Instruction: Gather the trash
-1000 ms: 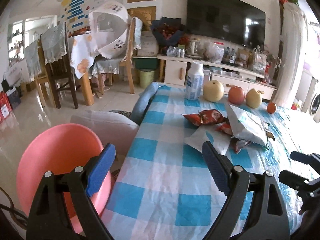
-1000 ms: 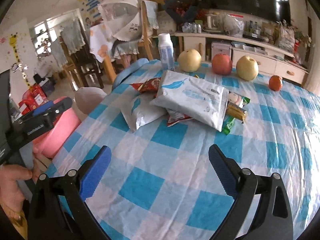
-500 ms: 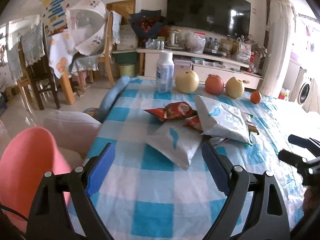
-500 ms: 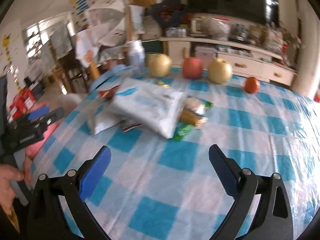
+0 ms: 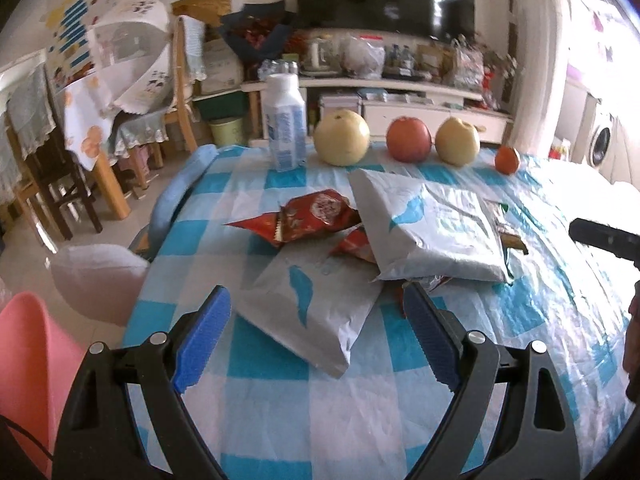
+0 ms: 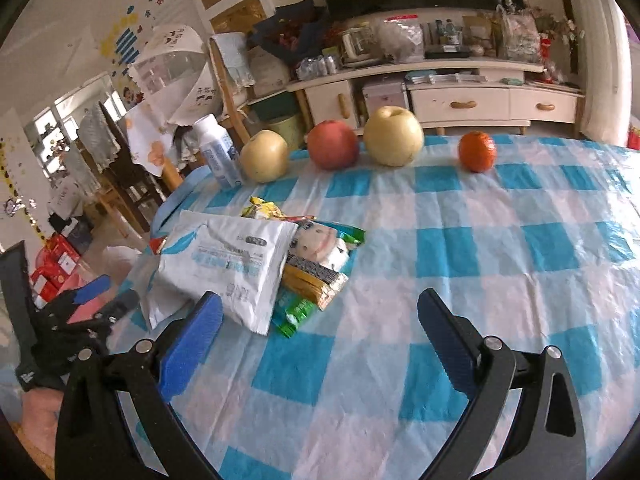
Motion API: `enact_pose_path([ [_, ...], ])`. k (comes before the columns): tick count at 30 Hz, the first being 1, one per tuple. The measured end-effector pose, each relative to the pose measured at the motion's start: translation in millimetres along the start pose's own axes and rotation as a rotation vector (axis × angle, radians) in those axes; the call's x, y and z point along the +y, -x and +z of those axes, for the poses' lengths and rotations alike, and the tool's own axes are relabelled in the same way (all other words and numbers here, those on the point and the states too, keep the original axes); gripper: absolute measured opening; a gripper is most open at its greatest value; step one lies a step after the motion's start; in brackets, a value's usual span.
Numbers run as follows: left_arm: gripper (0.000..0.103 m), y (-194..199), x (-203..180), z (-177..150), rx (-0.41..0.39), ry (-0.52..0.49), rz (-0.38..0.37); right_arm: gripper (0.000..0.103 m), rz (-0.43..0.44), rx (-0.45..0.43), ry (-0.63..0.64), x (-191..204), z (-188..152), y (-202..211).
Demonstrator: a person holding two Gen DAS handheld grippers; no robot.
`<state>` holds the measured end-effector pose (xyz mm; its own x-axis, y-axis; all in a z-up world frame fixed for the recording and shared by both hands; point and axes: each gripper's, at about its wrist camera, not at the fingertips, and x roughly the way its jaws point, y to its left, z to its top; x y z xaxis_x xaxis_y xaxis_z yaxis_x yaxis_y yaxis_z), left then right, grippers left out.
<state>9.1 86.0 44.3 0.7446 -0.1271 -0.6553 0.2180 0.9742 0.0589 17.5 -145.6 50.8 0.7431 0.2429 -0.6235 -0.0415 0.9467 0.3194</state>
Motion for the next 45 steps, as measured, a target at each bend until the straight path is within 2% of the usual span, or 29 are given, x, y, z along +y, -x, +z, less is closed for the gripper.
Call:
enact_pose_path([
  [1, 0.089, -5, 0, 1, 0.008, -0.010, -0.009, 0.095, 0.017, -0.006, -0.001, 0, 2, -2],
  [4, 0.089, -19, 2, 3, 0.049, -0.020, -0.027, 0.081, 0.066, -0.012, -0.011, 0, 9, -10],
  [10, 0.089, -44, 7, 3, 0.118, -0.033, -0.047, 0.080, 0.119, 0.002, 0.015, 10, 21, -35],
  [14, 0.089, -54, 14, 5, 0.136, -0.028, -0.056, 0.080, 0.150, 0.017, 0.038, 22, 27, -49],
  [19, 0.089, -63, 23, 10, 0.127, 0.008, -0.091, 0.081, 0.140, 0.044, 0.053, 31, 34, -69],
  [25, 0.089, -70, 25, 15, 0.130, 0.023, -0.122, 0.089, 0.123, 0.026, 0.173, 48, 43, -82],
  [32, 0.089, -68, 10, 11, 0.155, -0.057, -0.159, 0.089, 0.220, 0.115, 0.315, 71, 30, -95],
  [37, 0.089, -59, -6, 5, 0.178, -0.121, -0.257, 0.089, 0.237, 0.145, 0.431, 83, 13, -78],
  [39, 0.089, -55, -14, 3, 0.187, -0.163, -0.275, 0.090, 0.232, 0.149, 0.465, 83, 3, -70],
  [41, 0.089, -52, -19, 1, 0.196, -0.173, -0.311, 0.090, 0.217, 0.163, 0.491, 81, -5, -66],
  [43, 0.089, -46, -25, 0, 0.206, -0.171, -0.403, 0.090, 0.191, 0.167, 0.525, 79, -15, -59],
  [45, 0.089, -43, -32, -3, 0.213, -0.202, -0.422, 0.091, 0.168, 0.157, 0.536, 73, -19, -50],
])
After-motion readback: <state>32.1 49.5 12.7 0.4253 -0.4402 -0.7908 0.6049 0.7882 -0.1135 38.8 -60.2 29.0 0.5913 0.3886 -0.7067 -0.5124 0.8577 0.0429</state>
